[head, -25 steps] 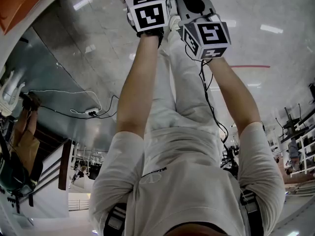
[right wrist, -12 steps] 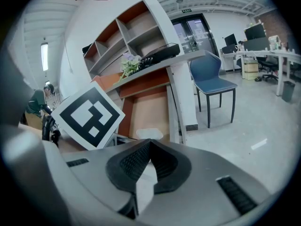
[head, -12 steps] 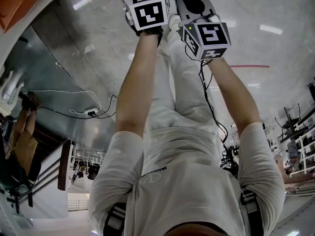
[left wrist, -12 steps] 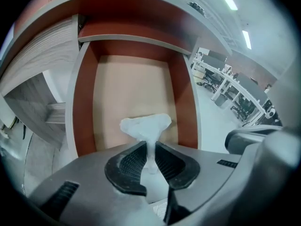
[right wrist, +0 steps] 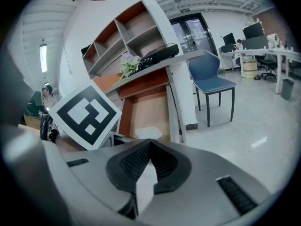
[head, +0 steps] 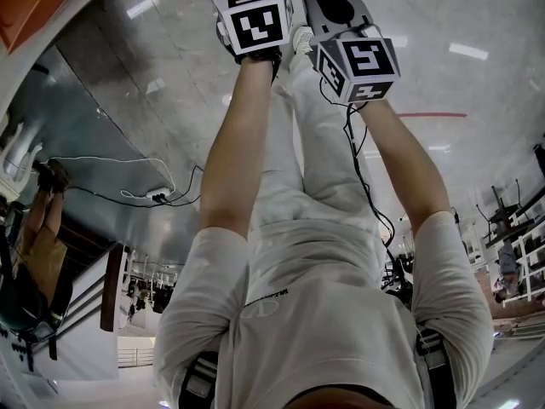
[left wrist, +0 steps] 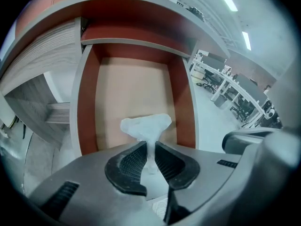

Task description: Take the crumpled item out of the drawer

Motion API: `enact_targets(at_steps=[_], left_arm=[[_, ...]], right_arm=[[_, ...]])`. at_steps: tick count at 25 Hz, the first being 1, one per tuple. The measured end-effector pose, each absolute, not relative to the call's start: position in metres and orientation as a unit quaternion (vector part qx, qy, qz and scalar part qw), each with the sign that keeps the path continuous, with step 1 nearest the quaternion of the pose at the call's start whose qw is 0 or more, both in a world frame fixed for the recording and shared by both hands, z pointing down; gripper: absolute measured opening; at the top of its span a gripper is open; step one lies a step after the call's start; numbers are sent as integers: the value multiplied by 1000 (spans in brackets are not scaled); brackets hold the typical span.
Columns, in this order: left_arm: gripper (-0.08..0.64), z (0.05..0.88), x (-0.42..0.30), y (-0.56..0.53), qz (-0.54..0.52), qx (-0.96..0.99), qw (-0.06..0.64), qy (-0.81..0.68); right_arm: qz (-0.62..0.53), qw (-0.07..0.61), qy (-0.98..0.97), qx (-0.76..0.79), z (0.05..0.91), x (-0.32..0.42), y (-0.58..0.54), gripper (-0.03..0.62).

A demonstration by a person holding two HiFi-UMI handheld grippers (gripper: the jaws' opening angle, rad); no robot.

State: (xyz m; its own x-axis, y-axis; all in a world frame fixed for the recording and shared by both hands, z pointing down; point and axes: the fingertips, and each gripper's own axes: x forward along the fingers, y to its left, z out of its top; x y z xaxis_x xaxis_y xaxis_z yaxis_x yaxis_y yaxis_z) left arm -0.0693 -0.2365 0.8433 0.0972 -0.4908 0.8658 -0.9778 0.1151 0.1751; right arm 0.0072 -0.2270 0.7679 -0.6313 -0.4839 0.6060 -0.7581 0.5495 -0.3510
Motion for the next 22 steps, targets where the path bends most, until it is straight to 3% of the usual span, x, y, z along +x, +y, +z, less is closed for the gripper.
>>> enact_targets(at_steps=[22], left_arm=[[57,773,-71,-214,252,631,408,-610]], right_arm=[[271,213,-856,385,709,10,-214,2]])
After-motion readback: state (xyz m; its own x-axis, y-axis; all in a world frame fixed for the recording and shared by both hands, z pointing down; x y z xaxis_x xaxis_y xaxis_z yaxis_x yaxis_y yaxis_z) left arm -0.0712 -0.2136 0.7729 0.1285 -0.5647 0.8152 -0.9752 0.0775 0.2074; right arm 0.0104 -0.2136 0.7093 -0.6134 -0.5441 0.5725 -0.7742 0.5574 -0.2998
